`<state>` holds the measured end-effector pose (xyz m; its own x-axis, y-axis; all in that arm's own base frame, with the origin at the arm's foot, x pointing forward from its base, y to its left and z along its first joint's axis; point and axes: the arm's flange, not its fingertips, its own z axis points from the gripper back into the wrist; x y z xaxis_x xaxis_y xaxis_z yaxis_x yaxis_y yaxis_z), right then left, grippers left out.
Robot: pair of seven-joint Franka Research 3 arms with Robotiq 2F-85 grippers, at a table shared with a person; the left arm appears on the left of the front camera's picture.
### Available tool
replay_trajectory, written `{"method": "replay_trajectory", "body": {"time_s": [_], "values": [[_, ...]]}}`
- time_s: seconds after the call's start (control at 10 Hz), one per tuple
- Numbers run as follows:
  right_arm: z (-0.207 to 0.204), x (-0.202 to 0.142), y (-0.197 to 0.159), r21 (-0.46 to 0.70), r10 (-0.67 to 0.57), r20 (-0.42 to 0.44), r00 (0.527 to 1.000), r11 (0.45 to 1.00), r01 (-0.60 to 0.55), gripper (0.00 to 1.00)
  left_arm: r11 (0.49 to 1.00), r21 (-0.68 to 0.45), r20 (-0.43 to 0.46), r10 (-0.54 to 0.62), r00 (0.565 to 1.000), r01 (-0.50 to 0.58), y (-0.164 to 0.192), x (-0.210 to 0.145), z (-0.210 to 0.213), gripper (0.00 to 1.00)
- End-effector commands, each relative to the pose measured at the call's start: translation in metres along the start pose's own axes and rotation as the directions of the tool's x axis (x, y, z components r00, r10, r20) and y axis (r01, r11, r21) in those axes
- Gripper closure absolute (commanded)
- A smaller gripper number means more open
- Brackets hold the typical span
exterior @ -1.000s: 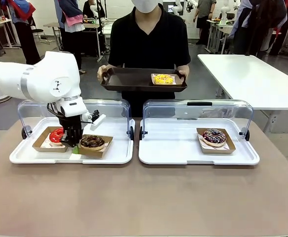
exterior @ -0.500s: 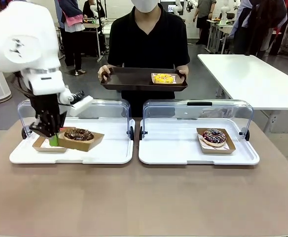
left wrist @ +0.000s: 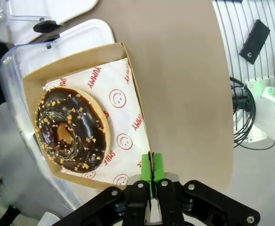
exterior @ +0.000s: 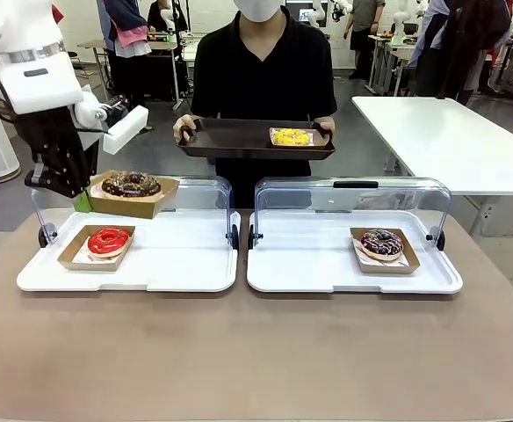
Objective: Provide the desired donut to the person.
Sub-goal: Pick up and lift the Paper togo box containing the Donut pointed at by the person.
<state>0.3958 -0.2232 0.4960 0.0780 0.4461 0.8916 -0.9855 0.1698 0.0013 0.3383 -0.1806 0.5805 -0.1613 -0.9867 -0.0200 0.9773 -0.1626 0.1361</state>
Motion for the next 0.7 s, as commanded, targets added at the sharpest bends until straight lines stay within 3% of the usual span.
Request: {"method": "replay_trajectory", "body": {"time_s": [0.0, 0.1, 0.6], "values": [[0.001, 0.0, -0.001, 0.004, 0.0, 0.009, 1.0, 1.0, 0.0, 0.0, 1.0, -0.007, -0.009, 0.03, 1.0, -0.03, 0.007, -0.003, -0.006, 1.0], [0.001, 0.0, -0.001, 0.004, 0.0, 0.009, 1.0, 1.0, 0.0, 0.0, 1.0, -0.014, -0.01, -0.018, 1.0, 0.018, 0.006, -0.008, -0.013, 1.0], [0.001, 0.0, -0.001, 0.004, 0.0, 0.009, 1.0, 1.0, 0.0, 0.0, 1.0, 0.0, -0.002, 0.009, 1.0, -0.009, 0.002, -0.002, 0.0, 1.0]]}}
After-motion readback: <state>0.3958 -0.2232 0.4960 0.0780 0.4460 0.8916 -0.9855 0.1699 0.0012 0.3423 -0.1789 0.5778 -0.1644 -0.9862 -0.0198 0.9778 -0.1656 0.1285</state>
